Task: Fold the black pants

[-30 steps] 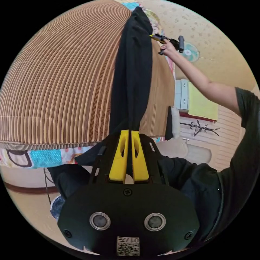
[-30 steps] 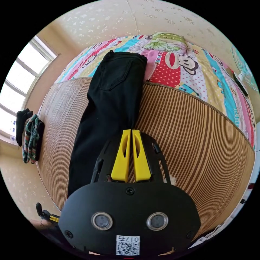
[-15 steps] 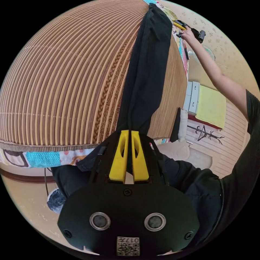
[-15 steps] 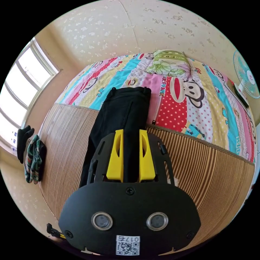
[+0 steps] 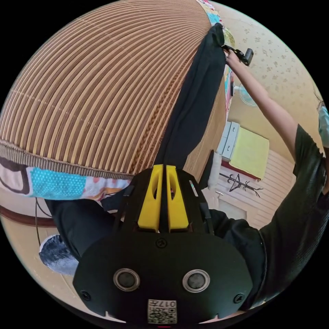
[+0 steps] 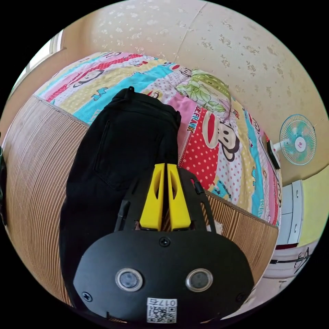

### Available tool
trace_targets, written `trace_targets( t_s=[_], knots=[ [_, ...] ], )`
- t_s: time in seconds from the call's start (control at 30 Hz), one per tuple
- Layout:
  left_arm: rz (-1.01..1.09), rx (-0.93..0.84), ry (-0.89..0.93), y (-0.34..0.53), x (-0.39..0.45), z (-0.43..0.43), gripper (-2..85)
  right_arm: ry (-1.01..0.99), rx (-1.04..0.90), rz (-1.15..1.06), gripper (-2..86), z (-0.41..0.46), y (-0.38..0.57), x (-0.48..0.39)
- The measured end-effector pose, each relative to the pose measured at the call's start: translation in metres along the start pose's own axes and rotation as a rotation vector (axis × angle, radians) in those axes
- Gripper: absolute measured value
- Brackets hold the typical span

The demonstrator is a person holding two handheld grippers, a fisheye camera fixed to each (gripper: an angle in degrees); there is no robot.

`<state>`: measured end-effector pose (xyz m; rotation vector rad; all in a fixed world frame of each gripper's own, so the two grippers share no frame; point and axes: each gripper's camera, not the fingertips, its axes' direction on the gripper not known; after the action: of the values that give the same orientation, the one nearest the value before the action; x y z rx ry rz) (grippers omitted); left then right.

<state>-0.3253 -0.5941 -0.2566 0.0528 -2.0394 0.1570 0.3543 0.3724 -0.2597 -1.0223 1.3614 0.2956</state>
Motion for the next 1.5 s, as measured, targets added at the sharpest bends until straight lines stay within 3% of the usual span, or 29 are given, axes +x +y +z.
trace_targets(
  t_s=[0.17, 0.33, 0.4, 0.47, 0.5, 0.57, 0.63, 0.7, 0.73, 0.8, 0.9, 1.0, 1.07, 1.2, 1.27, 1.33, 1.37, 1.43, 1.5],
  knots=[
    [0.044, -0.018, -0.078, -0.001, 0.016, -0.002, -0.6, -0.252, 0.220, -0.125, 0.8, -0.112, 0.088, 0.021],
    [0.061, -0.019, -0.115, 0.000, 0.023, -0.017, -0.6, -0.494, 0.061, -0.161, 1.1, -0.150, 0.220, 0.050],
    [0.089, -0.025, -0.103, 0.001, 0.028, -0.022, -0.6, -0.484, 0.023, -0.155, 1.4, -0.163, 0.278, 0.054],
    [0.118, -0.036, -0.015, 0.004, 0.033, -0.031, -0.6, -0.641, -0.146, -0.059, 2.2, -0.170, 0.341, 0.066],
    [0.152, -0.038, 0.105, 0.006, 0.036, -0.039, -0.6, -0.716, -0.190, -0.001, 2.8, -0.169, 0.355, 0.072],
    [0.198, -0.015, 0.363, 0.012, 0.035, -0.051, -0.6, -1.067, -0.255, 0.295, 5.8, -0.167, 0.417, 0.102],
    [0.205, 0.007, 0.731, 0.017, 0.025, -0.058, -0.6, -1.284, -0.233, 0.533, 9.8, -0.162, 0.461, 0.121],
    [0.195, 0.008, 0.794, 0.020, 0.020, -0.059, -0.6, -1.446, -0.221, 0.706, 13.9, -0.154, 0.493, 0.126],
    [0.186, 0.003, 0.732, 0.022, 0.020, -0.060, -0.6, -1.510, -0.180, 0.730, 15.6, -0.158, 0.503, 0.122],
    [0.190, 0.008, 0.643, 0.023, 0.019, -0.063, -0.5, -1.563, -0.192, 0.642, 16.4, -0.163, 0.503, 0.107],
    [0.158, 0.001, 0.792, 0.019, 0.005, -0.061, -0.6, -1.737, -0.195, 0.524, 13.9, -0.169, 0.500, 0.084],
    [0.121, 0.042, 0.967, 0.024, -0.004, -0.063, -0.6, -1.905, -0.038, 0.595, 8.5, -0.177, 0.514, 0.093],
    [0.107, 0.054, 0.983, 0.031, -0.004, -0.066, -0.6, -1.996, 0.092, 0.656, 5.3, -0.184, 0.531, 0.109],
    [0.055, 0.032, 1.051, 0.036, -0.008, -0.057, -0.6, -1.882, 0.019, 0.644, 3.4, -0.203, 0.543, 0.115],
    [0.024, 0.013, 0.922, 0.037, -0.008, -0.055, -0.6, -1.686, -0.132, 0.736, 2.7, -0.203, 0.553, 0.117],
    [-0.014, -0.039, 0.484, 0.039, -0.001, -0.055, -0.8, -1.423, -0.300, 0.805, 2.3, -0.199, 0.561, 0.118],
    [-0.032, -0.058, 0.352, 0.040, 0.001, -0.054, -0.8, -1.307, -0.343, 0.780, 2.0, -0.199, 0.560, 0.117],
    [-0.080, -0.148, -0.105, 0.045, 0.010, -0.044, -0.9, -1.228, -0.381, 0.729, 1.6, -0.200, 0.552, 0.112],
    [-0.013, -0.167, -0.210, 0.051, 0.026, -0.037, -0.9, -1.212, -0.392, 0.668, 1.5, -0.204, 0.540, 0.102]
  ],
)
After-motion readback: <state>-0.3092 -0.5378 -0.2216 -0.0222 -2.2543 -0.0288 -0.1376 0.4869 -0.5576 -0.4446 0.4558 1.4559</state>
